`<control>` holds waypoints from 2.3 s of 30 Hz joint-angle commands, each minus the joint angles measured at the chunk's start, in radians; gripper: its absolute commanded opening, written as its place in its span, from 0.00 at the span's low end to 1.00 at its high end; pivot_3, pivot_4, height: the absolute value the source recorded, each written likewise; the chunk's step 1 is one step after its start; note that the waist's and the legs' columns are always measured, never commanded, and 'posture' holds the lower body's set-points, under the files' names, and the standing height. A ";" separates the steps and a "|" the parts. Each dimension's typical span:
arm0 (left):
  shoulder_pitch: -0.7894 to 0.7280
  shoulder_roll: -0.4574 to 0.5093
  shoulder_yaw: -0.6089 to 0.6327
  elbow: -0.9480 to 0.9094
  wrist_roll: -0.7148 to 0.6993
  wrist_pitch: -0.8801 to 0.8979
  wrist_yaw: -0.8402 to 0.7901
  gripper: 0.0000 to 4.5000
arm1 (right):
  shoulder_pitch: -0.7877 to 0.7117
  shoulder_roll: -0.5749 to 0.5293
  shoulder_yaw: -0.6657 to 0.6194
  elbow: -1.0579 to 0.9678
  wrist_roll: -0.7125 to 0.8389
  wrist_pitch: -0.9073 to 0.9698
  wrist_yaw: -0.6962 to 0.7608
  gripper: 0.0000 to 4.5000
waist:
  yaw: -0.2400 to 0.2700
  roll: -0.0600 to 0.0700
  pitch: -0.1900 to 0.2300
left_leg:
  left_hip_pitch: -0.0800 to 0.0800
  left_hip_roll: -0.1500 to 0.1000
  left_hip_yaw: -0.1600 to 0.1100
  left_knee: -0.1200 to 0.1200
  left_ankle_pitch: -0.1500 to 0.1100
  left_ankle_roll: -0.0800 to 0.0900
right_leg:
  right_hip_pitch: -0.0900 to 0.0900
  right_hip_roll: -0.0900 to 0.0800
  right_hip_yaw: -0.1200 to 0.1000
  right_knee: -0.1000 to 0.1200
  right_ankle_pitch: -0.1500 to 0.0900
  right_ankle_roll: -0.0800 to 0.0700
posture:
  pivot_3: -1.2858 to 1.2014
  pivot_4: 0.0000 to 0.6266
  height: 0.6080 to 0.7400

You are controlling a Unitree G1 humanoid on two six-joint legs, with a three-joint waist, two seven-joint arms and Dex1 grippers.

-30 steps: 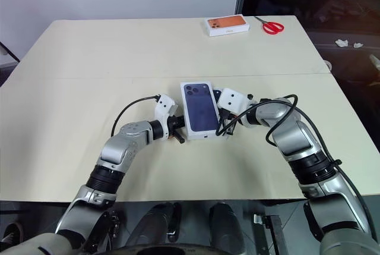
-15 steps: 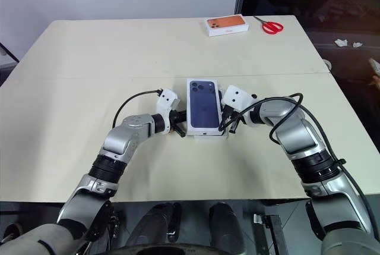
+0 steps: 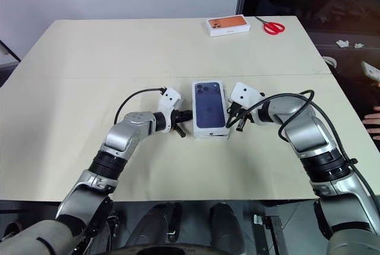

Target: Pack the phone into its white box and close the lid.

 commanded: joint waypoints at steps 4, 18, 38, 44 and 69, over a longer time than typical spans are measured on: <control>-0.009 0.010 0.041 -0.032 -0.009 0.017 0.023 0.00 | -0.009 -0.017 -0.027 -0.020 0.010 -0.019 -0.003 0.00 | -0.003 0.000 0.000 | 0.000 0.000 0.000 0.000 0.000 0.000 | 0.000 0.000 0.000 0.000 0.000 0.000 | 0.52 0.24 1.00; 0.036 0.027 0.052 -0.099 -0.013 0.024 0.033 0.00 | -0.025 -0.054 -0.026 0.044 -0.024 -0.076 -0.006 0.00 | -0.003 0.000 0.000 | 0.000 0.000 0.000 0.000 0.000 0.000 | 0.000 0.000 0.000 0.000 0.000 0.000 | 0.52 0.24 1.00; 0.084 -0.066 0.108 -0.111 -0.041 -0.024 0.115 0.00 | -0.072 0.018 -0.020 0.070 -0.001 -0.073 -0.040 0.00 | -0.003 0.000 0.000 | 0.000 0.000 0.000 0.000 0.000 0.000 | -0.001 0.000 0.000 0.000 0.000 0.000 | 0.52 0.24 1.00; 0.085 -0.068 0.094 -0.120 -0.031 -0.040 0.113 0.00 | -0.062 0.016 -0.019 0.046 0.016 -0.056 -0.021 0.00 | -0.002 0.000 0.000 | 0.000 0.000 0.000 0.000 0.000 0.000 | 0.000 0.000 0.000 0.000 0.000 0.000 | 0.52 0.24 1.00; 0.082 -0.102 0.079 -0.171 -0.060 -0.035 0.099 0.00 | -0.041 -0.032 -0.026 0.005 0.013 -0.032 -0.008 0.00 | 0.000 0.000 0.000 | 0.000 0.000 0.000 0.000 0.000 0.000 | 0.000 0.000 0.000 0.000 0.000 0.000 | 0.52 0.24 1.00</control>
